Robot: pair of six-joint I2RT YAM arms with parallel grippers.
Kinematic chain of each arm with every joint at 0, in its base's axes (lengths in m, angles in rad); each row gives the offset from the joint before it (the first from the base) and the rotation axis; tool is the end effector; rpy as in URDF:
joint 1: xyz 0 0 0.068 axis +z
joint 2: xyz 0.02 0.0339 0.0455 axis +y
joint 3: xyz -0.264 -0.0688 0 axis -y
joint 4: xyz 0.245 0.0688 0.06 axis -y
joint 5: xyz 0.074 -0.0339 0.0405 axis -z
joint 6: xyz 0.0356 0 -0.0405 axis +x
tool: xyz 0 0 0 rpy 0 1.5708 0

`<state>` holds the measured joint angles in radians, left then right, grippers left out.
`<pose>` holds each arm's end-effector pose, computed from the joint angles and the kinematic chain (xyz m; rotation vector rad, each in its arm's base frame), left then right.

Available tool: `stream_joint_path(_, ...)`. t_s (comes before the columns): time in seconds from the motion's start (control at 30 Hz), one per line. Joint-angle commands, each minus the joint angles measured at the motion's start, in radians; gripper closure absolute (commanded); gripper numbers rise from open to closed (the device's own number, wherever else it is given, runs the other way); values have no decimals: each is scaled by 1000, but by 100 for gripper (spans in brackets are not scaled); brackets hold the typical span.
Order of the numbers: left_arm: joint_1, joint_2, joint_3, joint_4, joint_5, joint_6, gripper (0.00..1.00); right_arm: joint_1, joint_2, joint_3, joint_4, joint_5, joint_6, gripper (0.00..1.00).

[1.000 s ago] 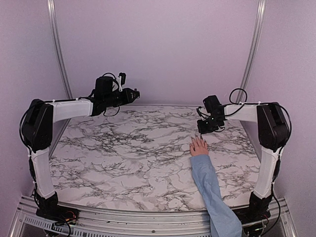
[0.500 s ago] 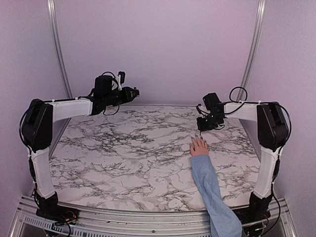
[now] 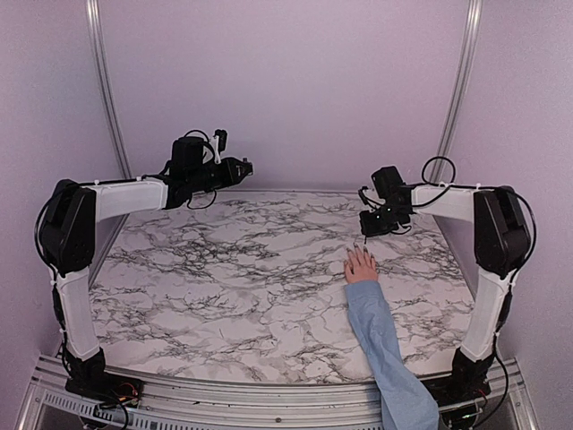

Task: Paint the nails
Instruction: Paint the nail polish on the nail.

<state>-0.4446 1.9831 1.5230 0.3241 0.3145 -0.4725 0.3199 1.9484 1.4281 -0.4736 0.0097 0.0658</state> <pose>0.4275 -0.2159 0.2857 0.2210 1.7799 -0.9387 0.3983 0.1316 0.1973 -0.3220 2.5501 0.1339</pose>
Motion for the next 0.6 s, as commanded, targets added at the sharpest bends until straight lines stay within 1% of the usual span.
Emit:
stream_joint_path(0.0,4,-20,-5,41,17,3,100,-11,-61,-35,19,-46,-12,100)
stream_joint_path(0.2,4,-27,-14,43,12,1,100,-30,-62,-68,41,-104,-6,100)
stream_joint_path(0.57,3,-20,-6,44,10,-5,100,-56,-59,-91,71,-135,7,100)
